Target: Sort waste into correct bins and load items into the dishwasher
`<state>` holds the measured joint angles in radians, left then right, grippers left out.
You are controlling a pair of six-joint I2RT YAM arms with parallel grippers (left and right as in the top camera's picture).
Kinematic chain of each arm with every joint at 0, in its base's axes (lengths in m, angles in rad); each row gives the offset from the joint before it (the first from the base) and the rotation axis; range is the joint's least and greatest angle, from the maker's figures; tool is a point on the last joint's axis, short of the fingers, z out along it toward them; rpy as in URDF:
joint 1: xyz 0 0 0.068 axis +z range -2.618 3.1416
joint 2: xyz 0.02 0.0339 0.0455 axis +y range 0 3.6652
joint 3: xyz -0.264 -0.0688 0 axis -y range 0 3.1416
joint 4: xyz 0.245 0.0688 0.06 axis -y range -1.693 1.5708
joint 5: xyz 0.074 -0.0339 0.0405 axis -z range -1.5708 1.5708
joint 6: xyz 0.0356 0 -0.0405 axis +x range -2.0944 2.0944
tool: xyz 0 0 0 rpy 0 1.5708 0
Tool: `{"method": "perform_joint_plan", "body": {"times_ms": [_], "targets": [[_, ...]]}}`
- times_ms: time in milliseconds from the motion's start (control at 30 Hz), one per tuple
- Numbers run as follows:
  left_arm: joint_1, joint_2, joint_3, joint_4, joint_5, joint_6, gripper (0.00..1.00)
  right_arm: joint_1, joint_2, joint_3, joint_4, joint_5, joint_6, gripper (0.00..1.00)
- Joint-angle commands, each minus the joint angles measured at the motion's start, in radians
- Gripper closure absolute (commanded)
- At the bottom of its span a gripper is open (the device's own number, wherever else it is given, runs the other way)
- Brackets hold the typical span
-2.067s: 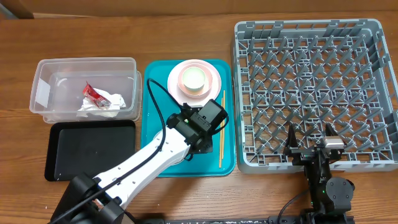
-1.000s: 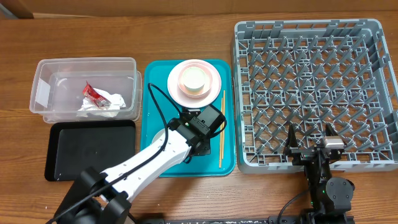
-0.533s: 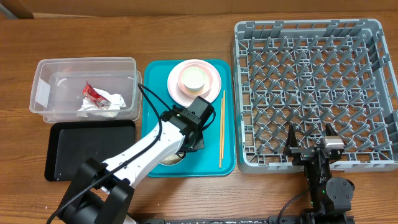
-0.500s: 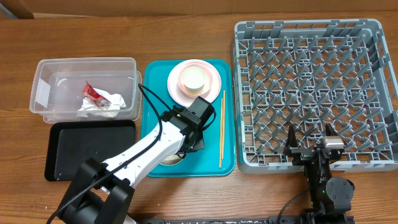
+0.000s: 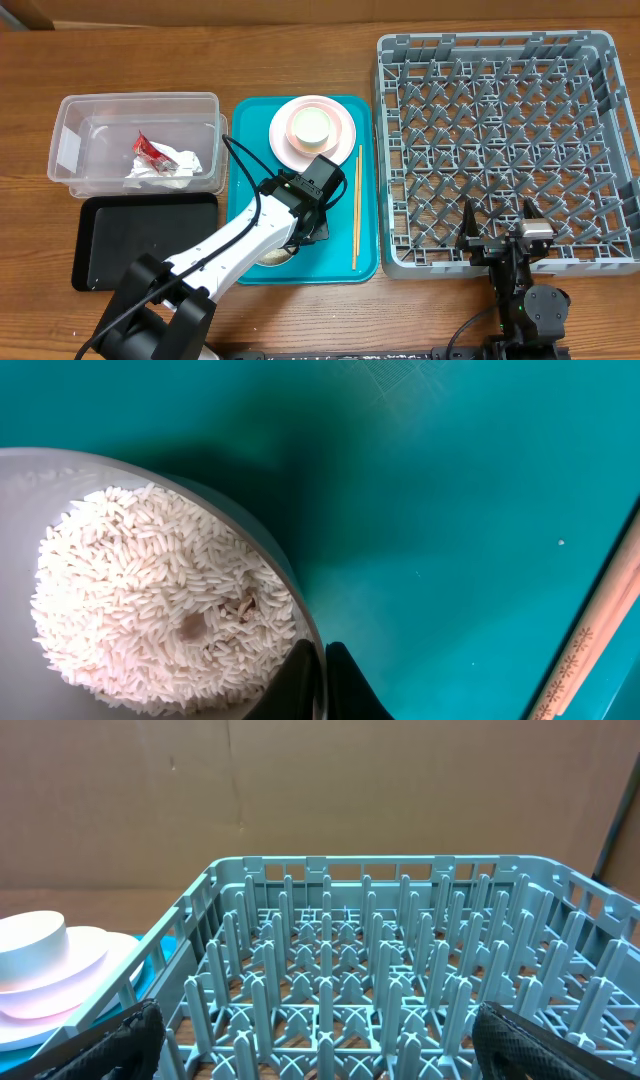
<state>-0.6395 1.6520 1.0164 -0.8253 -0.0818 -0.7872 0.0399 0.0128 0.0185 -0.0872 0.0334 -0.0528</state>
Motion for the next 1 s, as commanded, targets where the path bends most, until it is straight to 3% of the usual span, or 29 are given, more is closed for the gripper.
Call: {"method": "perform_joint_plan", "body": {"times_ms": [0,533,967], "targets": [[0.005,0.010,-0.010,-0.002,0.013,-0.002,0.96,-0.002,-0.010,-0.010,0.007,0.009,0.000,0.00],[0.004,0.008,0.022,-0.044,0.019,0.118,0.96,-0.002,-0.010,-0.010,0.007,0.009,0.000,0.00],[0.006,0.008,0.262,-0.298,-0.033,0.161,0.96,-0.002,-0.010,-0.010,0.007,0.009,0.000,0.00]]}}
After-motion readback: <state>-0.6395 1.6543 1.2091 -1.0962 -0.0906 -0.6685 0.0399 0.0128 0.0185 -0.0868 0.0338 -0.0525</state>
